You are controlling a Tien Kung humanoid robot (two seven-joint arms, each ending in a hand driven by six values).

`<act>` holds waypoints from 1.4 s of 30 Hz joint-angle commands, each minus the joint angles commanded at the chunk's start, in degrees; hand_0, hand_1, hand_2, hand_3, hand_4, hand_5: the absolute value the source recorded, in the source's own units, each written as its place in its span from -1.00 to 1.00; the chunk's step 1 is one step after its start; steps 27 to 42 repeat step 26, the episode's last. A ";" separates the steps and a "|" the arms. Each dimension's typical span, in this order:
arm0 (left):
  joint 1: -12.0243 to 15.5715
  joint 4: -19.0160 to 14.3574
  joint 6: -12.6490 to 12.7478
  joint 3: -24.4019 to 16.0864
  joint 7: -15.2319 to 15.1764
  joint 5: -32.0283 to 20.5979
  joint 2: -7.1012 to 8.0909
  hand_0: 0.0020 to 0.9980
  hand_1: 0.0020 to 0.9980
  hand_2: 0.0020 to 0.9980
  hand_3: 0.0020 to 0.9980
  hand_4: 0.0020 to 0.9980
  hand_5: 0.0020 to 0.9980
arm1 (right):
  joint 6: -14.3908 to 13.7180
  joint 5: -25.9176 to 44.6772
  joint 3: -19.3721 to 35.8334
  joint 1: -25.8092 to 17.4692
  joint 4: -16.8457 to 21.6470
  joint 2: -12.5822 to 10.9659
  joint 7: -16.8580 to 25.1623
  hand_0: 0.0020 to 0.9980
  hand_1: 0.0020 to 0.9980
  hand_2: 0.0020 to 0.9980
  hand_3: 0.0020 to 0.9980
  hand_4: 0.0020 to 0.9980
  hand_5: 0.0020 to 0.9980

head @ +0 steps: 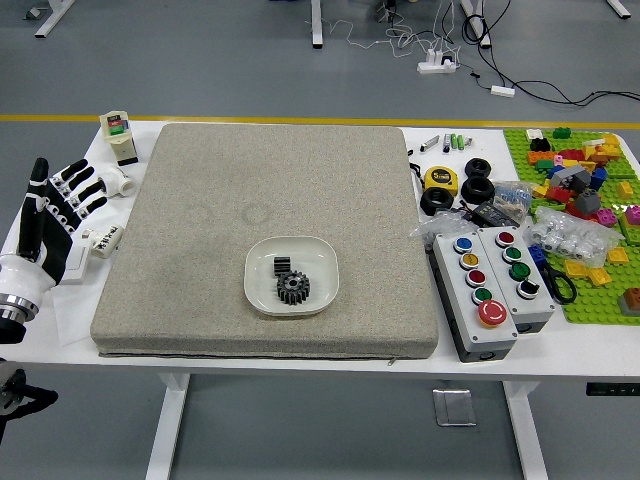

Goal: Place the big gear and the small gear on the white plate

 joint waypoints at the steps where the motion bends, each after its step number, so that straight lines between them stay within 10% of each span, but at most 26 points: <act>1: 0.00 -0.01 0.00 0.01 0.01 0.00 0.01 0.60 0.75 0.85 0.72 1.00 1.00 | 0.00 0.03 -0.03 0.00 -0.01 0.00 0.00 0.53 0.61 0.68 0.56 0.89 0.59; 42: -0.07 -0.11 -0.06 -0.08 0.32 0.13 0.24 0.61 0.75 0.85 0.72 1.00 1.00 | 0.02 -0.05 0.16 0.05 0.08 -0.01 -0.02 0.53 0.61 0.68 0.56 0.89 0.59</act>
